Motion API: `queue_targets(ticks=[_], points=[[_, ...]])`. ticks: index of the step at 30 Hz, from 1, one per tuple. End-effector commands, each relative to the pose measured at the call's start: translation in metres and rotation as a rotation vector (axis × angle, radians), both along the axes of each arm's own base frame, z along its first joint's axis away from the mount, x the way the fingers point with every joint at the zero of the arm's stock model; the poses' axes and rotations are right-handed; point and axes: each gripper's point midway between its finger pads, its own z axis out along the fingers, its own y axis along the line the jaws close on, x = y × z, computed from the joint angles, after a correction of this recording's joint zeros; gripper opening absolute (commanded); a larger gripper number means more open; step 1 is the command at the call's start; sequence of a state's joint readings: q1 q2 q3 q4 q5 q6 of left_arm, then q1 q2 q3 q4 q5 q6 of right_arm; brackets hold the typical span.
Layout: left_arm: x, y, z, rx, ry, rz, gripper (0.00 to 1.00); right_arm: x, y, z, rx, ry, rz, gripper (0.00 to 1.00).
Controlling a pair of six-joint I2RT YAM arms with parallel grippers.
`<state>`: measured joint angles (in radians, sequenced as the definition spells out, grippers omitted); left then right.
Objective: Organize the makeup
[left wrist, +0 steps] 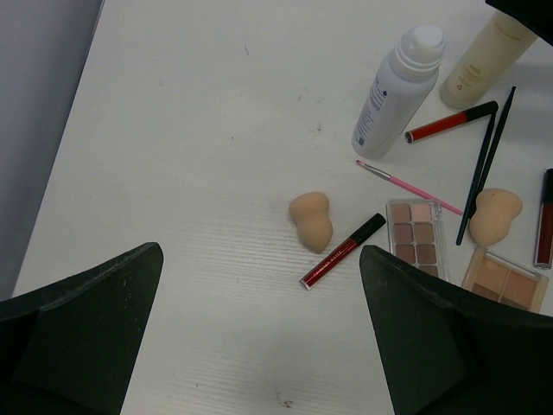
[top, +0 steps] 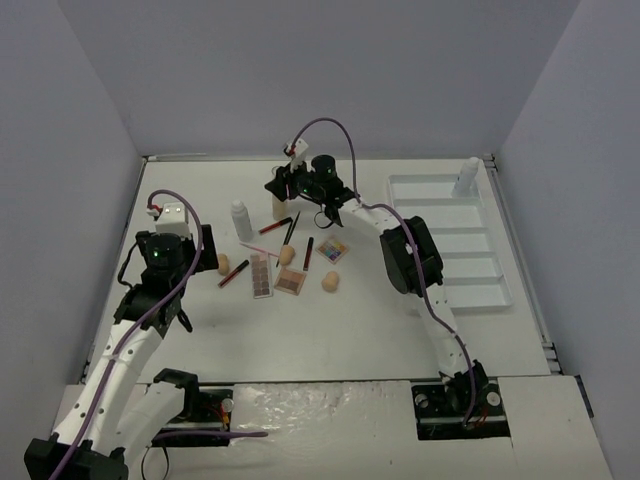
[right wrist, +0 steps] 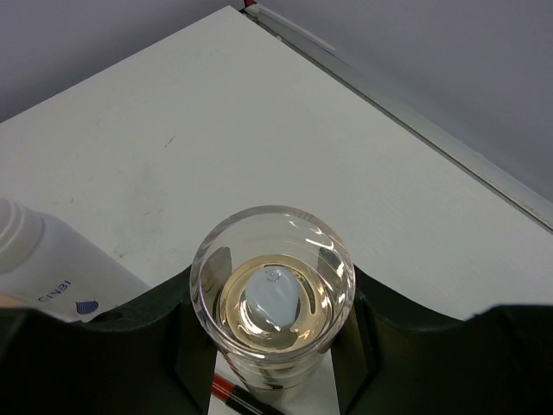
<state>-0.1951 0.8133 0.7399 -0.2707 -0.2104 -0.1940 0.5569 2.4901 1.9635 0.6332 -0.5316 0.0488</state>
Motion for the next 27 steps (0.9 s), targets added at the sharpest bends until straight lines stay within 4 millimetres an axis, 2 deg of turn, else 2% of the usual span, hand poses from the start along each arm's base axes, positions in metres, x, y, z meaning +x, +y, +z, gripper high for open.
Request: queue_targets(ticks=[1,2,4,5,7,11,16,18,19,21,23,27], points=[[0.008,-0.002,0.030,-0.026,-0.113,0.005,0.97,0.013,-0.070,0.204,0.148,-0.345,-0.156,0.00],[0.008,-0.002,0.031,-0.027,-0.114,0.005,0.97,0.015,-0.081,0.211,0.137,-0.365,-0.177,0.00],[0.007,-0.001,0.033,-0.027,-0.119,0.008,0.97,0.024,-0.120,0.211,0.109,-0.359,-0.266,0.00],[0.007,-0.001,0.033,-0.028,-0.119,0.008,0.97,0.024,-0.138,0.221,0.113,-0.367,-0.303,0.00],[0.007,-0.001,0.033,-0.028,-0.118,0.009,0.97,0.034,-0.173,0.224,0.102,-0.369,-0.385,0.00],[0.006,-0.001,0.033,-0.028,-0.117,0.009,0.97,0.045,-0.259,0.217,0.042,-0.363,-0.598,0.00],[0.007,-0.002,0.033,-0.028,-0.113,0.005,0.97,0.053,-0.346,0.206,0.019,-0.357,-0.820,0.00],[0.008,-0.002,0.031,-0.026,-0.106,0.006,0.97,0.055,-0.370,0.195,0.011,-0.348,-0.877,0.00],[0.008,-0.002,0.030,-0.024,-0.105,0.007,0.97,0.057,-0.388,0.191,0.004,-0.345,-0.927,0.00],[0.008,-0.003,0.030,-0.025,-0.102,0.005,0.97,0.058,-0.407,0.182,-0.004,-0.343,-0.973,0.00],[0.009,-0.003,0.028,-0.024,-0.097,0.004,0.97,0.061,-0.422,0.172,-0.007,-0.338,-1.010,0.00],[0.011,-0.004,0.026,-0.023,-0.089,-0.002,0.97,0.070,-0.437,0.153,-0.017,-0.313,-1.055,0.00]])
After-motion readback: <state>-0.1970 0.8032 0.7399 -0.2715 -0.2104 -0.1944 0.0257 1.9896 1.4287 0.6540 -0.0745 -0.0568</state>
